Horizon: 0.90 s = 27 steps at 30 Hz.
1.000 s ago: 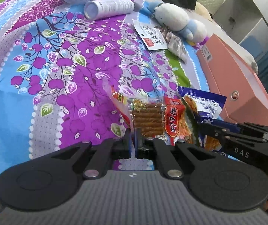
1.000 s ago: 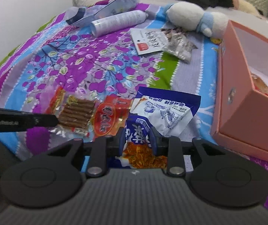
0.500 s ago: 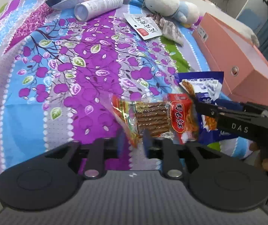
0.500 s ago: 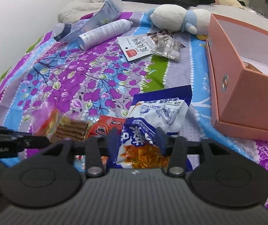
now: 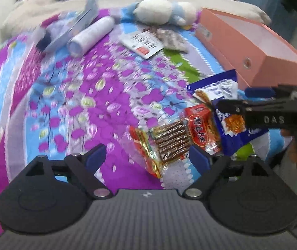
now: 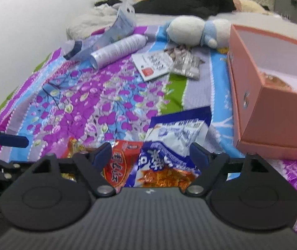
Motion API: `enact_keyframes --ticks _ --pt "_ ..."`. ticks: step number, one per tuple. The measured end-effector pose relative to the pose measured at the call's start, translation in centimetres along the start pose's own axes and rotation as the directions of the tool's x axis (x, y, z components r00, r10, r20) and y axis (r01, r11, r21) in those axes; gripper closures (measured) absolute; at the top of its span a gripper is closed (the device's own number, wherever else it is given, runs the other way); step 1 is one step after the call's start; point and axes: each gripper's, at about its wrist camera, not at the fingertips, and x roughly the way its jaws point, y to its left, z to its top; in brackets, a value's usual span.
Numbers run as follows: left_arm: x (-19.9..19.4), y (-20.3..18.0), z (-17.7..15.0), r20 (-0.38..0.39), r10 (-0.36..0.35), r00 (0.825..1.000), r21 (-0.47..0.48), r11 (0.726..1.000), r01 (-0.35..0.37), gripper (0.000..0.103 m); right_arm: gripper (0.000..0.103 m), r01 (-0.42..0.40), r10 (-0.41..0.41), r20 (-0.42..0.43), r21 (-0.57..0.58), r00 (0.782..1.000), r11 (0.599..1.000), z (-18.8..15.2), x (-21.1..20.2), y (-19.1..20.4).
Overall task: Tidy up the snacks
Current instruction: 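Lift the red-label strip pack with the left tool while the right tool lifts the blue bag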
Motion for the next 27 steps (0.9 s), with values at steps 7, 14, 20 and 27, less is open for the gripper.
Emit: enact_keyframes --ticks 7,14,20,27 --pt "0.2 -2.7 1.3 0.024 -0.023 0.999 0.28 0.96 0.016 0.006 0.02 0.075 -0.069 -0.076 0.075 0.995 0.994 -0.7 1.7 -1.9" --pt "3.6 -5.9 0.5 -0.016 -0.038 0.999 0.583 0.812 0.04 0.005 0.02 0.025 -0.005 -0.137 0.142 0.991 0.99 -1.3 3.3 -2.6" --pt "6.6 -7.3 -0.4 -0.079 -0.023 0.997 0.725 0.685 0.073 0.005 0.018 0.006 0.011 -0.152 0.11 0.988 0.994 -1.7 4.3 -2.4" --pt "9.2 -6.9 -0.3 -0.143 0.01 0.99 0.762 0.639 0.103 0.005 0.024 -0.007 0.022 -0.152 0.098 0.988 0.995 -1.6 4.4 -2.7"
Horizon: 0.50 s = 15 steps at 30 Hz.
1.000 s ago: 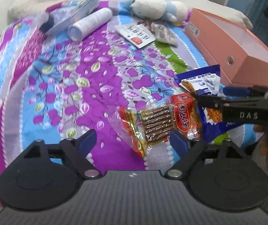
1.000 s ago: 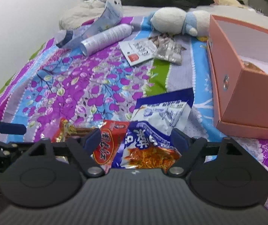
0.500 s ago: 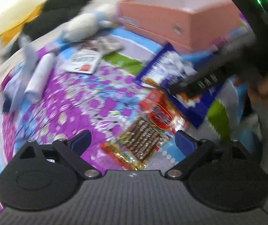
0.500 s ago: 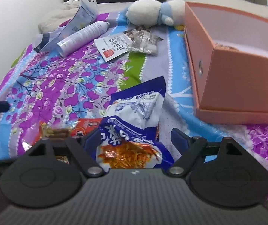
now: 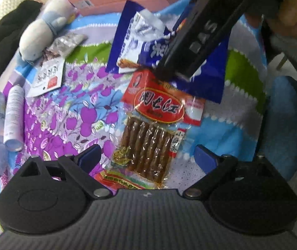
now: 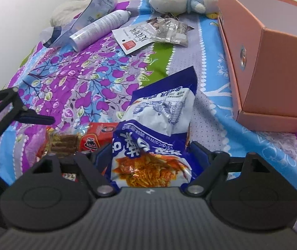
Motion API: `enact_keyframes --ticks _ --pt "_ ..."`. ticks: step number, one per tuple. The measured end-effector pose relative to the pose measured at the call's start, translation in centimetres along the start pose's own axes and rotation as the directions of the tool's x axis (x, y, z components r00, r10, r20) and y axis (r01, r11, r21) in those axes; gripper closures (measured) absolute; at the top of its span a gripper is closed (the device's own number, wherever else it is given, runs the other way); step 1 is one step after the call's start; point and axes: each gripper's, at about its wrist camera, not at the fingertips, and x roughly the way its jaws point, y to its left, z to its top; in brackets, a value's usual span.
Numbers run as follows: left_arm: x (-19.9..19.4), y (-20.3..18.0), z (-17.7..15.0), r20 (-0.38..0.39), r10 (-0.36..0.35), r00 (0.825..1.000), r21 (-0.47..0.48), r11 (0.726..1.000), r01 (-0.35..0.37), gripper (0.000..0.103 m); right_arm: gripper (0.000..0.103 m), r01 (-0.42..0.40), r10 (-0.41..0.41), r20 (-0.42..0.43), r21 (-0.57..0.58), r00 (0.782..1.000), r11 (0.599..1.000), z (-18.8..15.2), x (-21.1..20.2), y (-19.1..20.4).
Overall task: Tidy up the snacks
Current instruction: 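Lift the red-label strip pack with the left tool while the right tool lifts the blue bag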
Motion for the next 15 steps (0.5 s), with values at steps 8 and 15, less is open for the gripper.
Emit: enact_keyframes --ticks 8,15 --pt "1.8 4.0 -1.2 0.035 -0.17 0.985 -0.211 0.962 0.174 0.004 0.03 -0.021 0.02 0.023 0.05 1.0 0.999 0.6 -1.6 -1.6" --pt "0.5 3.3 -1.2 0.049 -0.154 0.987 -0.223 0.961 0.161 0.027 0.03 -0.007 0.004 0.036 0.076 0.999 0.997 0.9 -2.5 -2.6"
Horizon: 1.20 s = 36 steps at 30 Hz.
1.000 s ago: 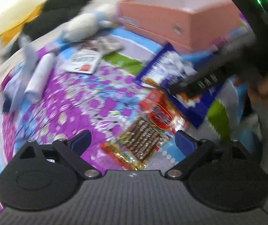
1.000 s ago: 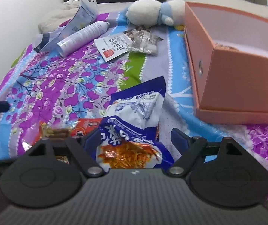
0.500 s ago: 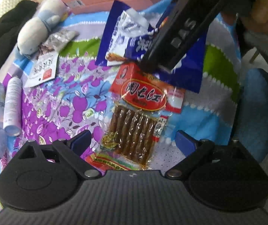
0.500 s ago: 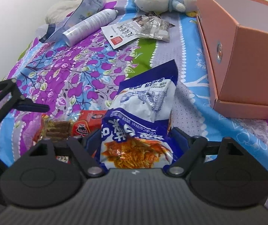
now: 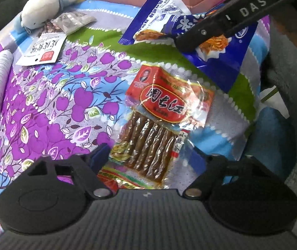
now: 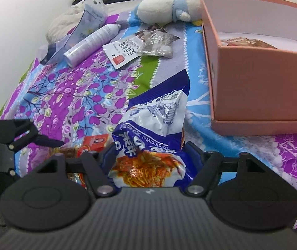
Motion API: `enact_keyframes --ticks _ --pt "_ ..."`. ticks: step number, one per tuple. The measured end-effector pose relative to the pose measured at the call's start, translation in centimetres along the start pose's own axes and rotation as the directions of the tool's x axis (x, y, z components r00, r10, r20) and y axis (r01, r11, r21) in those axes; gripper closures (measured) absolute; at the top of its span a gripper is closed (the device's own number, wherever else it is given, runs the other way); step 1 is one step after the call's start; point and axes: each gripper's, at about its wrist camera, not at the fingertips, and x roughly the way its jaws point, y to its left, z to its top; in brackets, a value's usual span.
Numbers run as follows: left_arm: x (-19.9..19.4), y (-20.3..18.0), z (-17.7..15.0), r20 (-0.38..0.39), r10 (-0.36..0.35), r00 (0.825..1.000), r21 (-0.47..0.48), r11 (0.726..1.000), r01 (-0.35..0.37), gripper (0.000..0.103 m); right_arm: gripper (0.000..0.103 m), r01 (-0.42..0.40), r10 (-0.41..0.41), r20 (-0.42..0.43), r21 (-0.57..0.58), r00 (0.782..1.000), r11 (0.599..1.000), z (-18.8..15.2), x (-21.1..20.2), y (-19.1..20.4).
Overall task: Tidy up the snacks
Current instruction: 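Lift the red-label strip pack with the left tool while the right tool lifts the blue bag, then carry the blue bag with the right tool while the left tool carries the strip pack toward the box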
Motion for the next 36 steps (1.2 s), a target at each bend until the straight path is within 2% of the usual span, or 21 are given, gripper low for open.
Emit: enact_keyframes --ticks 3,5,10,15,19,24,31,34,36 --pt "-1.0 0.2 0.1 -0.002 0.0 1.0 -0.04 0.999 0.0 0.039 0.03 0.0 0.0 0.01 -0.01 1.0 1.0 0.0 -0.3 0.1" --pt "-1.6 0.2 0.1 0.003 0.0 1.0 -0.07 0.998 0.001 0.043 0.03 0.0 0.0 0.016 -0.015 1.0 1.0 0.0 -0.6 0.1" --pt "-3.1 0.3 -0.4 0.028 -0.002 1.0 -0.173 0.985 0.007 0.044 0.03 -0.002 0.003 0.028 -0.012 1.0 1.0 0.1 -1.4 0.1" --pt "-5.0 0.3 -0.6 0.058 0.018 0.998 -0.301 0.954 0.0 0.044 0.03 -0.007 0.007 0.045 -0.007 0.999 1.0 0.1 -2.2 0.0" --pt "-6.4 -0.2 -0.9 0.071 0.047 0.996 -0.368 0.93 -0.018 0.044 0.03 -0.009 0.009 0.051 -0.009 0.999 1.0 0.0 -2.5 0.2" --pt "-7.7 -0.7 -1.7 0.085 0.071 0.994 -0.478 0.878 -0.022 0.044 0.03 -0.015 0.015 0.027 -0.01 1.0 1.0 -0.7 -2.1 0.3" --pt "-8.5 -2.0 -3.4 0.093 0.109 0.99 -0.583 0.812 -0.034 0.044 0.03 -0.017 0.017 -0.05 -0.019 0.999 1.0 -2.5 -0.8 0.5" --pt "-9.3 -2.0 -3.4 0.1 0.138 0.985 -0.618 0.785 -0.047 0.044 0.03 -0.029 0.028 -0.052 -0.024 0.998 0.999 -2.7 -1.4 0.9" --pt "-10.0 -1.9 -3.2 0.11 0.156 0.982 -0.651 0.758 -0.047 0.044 0.03 -0.03 0.029 -0.044 -0.024 0.999 0.999 -2.5 -2.0 1.2"
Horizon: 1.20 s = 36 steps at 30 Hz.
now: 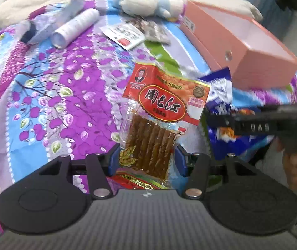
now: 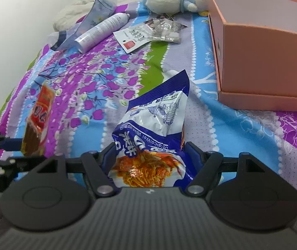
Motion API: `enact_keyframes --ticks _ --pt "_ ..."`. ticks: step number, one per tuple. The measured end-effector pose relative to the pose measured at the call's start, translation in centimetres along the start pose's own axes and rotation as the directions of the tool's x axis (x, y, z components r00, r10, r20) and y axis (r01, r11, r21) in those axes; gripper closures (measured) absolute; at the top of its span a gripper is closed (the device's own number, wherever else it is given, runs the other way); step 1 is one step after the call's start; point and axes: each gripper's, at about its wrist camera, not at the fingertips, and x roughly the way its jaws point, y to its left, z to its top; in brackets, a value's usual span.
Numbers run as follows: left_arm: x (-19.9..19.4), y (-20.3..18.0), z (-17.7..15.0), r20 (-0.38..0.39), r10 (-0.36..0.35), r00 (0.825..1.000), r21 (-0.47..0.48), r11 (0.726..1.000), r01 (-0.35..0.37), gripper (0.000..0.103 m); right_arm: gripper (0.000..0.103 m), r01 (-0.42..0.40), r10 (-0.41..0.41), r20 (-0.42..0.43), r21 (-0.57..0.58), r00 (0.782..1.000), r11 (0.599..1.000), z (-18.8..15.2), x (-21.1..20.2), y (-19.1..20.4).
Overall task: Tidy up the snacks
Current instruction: 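Carry the blue bag with the right tool while the left tool carries the strip pack toward the box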
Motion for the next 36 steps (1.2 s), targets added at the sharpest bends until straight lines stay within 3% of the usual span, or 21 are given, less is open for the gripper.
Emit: enact_keyframes --ticks 8,12,20,36 --pt "-3.4 -1.7 3.1 0.105 -0.002 0.995 -0.126 0.992 0.015 0.044 0.03 -0.008 0.007 0.104 0.01 0.995 1.0 2.0 -5.5 0.9" --pt "-4.6 -2.9 4.5 0.142 -0.042 0.989 -0.157 0.985 0.064 0.044 0.03 0.002 -0.006 0.169 0.02 0.986 1.0 3.0 -8.7 0.9" --pt "-5.3 -6.7 7.2 0.179 -0.111 0.978 -0.098 0.987 0.13 0.044 0.03 0.054 -0.07 0.284 0.065 0.956 0.996 3.9 -13.9 -0.8" --pt "-0.4 -15.0 18.2 0.197 -0.248 0.948 0.027 0.968 0.248 0.044 0.03 0.178 -0.243 0.39 0.196 0.888 0.964 8.9 -15.4 -9.8"
